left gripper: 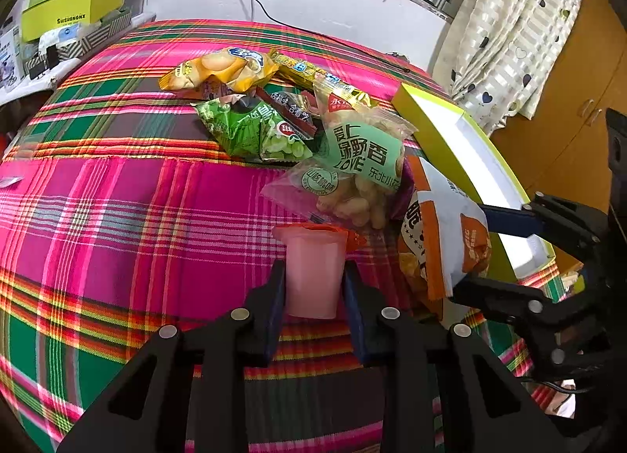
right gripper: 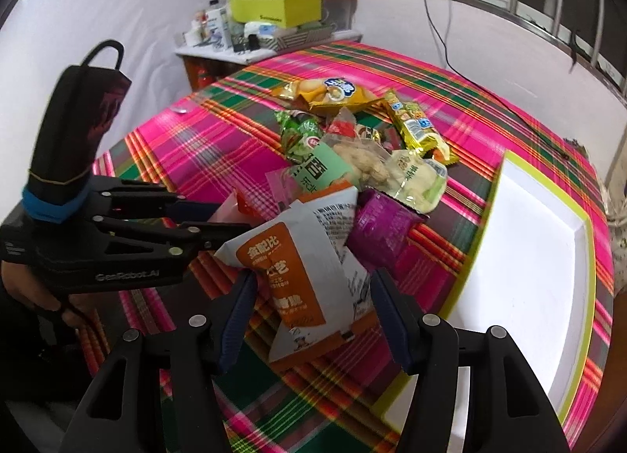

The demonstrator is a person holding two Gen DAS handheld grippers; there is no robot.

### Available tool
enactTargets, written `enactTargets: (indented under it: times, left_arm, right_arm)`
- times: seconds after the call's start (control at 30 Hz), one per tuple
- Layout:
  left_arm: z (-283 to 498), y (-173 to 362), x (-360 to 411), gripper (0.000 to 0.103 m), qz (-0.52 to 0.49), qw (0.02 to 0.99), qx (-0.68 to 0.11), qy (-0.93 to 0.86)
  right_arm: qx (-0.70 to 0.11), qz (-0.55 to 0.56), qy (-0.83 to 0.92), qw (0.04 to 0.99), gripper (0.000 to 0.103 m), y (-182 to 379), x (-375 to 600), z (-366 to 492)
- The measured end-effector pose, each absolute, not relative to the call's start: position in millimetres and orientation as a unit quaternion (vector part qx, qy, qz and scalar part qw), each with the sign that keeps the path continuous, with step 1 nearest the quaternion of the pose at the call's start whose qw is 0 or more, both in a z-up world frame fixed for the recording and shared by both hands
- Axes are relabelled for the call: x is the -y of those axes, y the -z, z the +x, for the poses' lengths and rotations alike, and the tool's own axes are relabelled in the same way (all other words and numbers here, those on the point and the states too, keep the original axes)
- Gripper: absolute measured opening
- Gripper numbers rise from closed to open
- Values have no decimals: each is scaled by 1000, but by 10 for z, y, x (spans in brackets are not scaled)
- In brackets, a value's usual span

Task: Organize snacks
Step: 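Grasp pink cup with left tool while right tool grasps white-orange bag, then carry pink cup into white box with left tool while right tool carries bag over box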

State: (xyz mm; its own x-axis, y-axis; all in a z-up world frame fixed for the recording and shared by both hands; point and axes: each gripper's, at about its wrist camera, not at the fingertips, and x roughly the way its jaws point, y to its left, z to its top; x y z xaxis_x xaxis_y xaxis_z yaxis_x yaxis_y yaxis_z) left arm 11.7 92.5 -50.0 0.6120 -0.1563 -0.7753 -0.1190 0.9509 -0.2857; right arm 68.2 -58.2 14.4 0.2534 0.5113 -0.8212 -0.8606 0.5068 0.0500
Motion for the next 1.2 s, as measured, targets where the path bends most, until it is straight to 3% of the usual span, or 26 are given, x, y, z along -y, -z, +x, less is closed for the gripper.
enactTargets:
  times: [0.13,0.2,0.4,1.2]
  left_arm:
    - [104,497,-932,30,-159,884,-439,11]
    - [93,497,-942,30,-162,884,-439,9]
    - [73,484,-962,30,-167,883,-438,7]
    - [148,-9,-575,30,-145,907,-393,41]
  right_arm:
    - [-415,-208,-458,758,57,-122,520,711]
    - [-411,-202,-466,757,38,-148,523,686]
    - [-402,-193,-466,764,32,-197,546,630]
    - [-355,-72,-385,849,31,-677,1518,716]
